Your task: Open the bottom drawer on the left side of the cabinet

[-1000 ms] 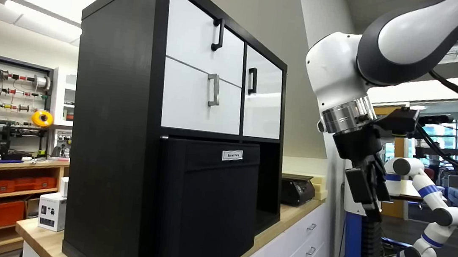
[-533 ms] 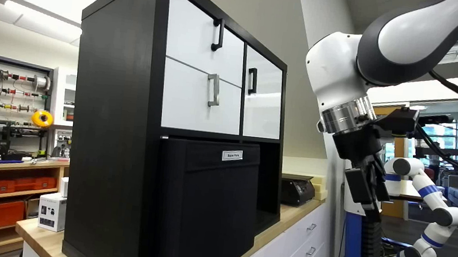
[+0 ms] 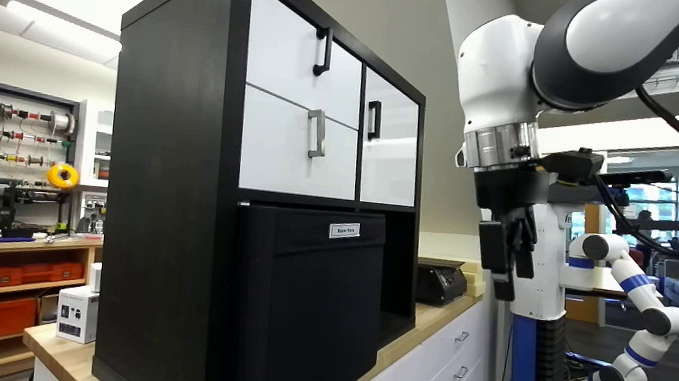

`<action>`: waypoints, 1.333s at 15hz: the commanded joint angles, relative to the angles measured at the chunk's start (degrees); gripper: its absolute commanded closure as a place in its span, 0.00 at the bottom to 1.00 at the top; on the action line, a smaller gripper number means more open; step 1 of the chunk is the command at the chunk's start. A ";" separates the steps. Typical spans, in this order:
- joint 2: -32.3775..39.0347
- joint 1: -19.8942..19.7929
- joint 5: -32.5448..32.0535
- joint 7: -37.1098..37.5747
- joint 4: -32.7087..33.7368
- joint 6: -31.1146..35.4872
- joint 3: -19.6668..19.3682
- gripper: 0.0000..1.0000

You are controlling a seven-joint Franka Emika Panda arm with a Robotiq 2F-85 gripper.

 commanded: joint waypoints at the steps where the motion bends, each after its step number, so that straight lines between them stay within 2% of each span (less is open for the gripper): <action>1: -4.93 0.76 -1.13 -0.48 -0.14 3.76 -0.73 0.00; 8: -8.96 -0.43 -3.79 -0.66 2.57 13.23 -0.34 0.00; 15: -4.91 -1.83 -4.40 -2.80 7.50 22.60 -1.85 0.00; 20: -0.05 -1.27 -2.51 -6.95 12.26 28.47 -3.69 0.00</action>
